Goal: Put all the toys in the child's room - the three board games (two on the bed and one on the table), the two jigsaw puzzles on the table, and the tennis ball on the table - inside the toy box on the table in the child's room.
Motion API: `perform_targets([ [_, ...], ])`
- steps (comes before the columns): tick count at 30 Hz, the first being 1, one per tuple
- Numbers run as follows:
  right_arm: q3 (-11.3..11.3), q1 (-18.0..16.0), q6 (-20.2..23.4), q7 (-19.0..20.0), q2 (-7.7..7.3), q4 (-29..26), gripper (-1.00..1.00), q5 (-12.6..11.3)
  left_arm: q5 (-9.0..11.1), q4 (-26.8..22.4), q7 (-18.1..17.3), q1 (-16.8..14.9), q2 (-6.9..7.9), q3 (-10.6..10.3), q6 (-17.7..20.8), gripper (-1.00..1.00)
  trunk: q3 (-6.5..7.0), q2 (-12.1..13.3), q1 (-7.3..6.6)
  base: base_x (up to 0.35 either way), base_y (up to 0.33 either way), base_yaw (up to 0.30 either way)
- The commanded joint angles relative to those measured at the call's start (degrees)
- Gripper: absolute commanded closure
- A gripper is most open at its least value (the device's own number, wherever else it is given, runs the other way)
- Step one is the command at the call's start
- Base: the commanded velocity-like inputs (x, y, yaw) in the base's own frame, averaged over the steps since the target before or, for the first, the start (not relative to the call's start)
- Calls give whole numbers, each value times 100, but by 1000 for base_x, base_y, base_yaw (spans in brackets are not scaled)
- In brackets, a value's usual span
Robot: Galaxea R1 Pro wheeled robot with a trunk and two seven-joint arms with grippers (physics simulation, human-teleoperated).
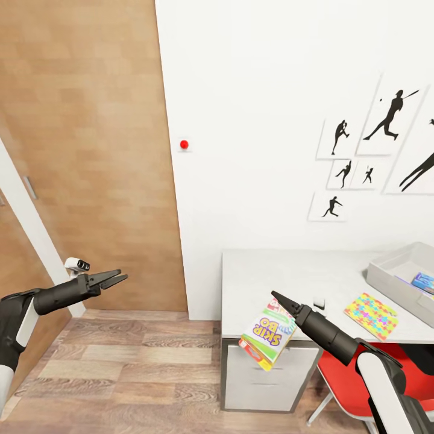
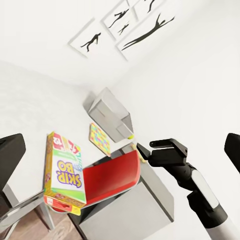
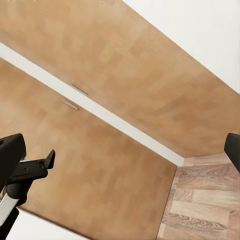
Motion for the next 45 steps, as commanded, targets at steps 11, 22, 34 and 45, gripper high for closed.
perform_targets([
  [11,-20,-5,47,0,2,-25,-100,-21,0,0,-20,-4,1,0,59,-100,-136,-291,156,0,0,0],
  [22,-58,-12,774,34,-14,-161,-100,-40,5,0,-20,-4,1,1,66,-100,-172,-371,200,0,0,0],
  [34,-818,-62,1752,15,-11,-184,-100,-104,-47,125,201,-4,-268,-34,68,-100,-387,-852,464,0,0,0],
  [45,-873,-50,1752,14,-7,-184,-100,-109,-54,723,1449,-44,-729,-108,47,-100,-585,-1294,705,0,0,0],
])
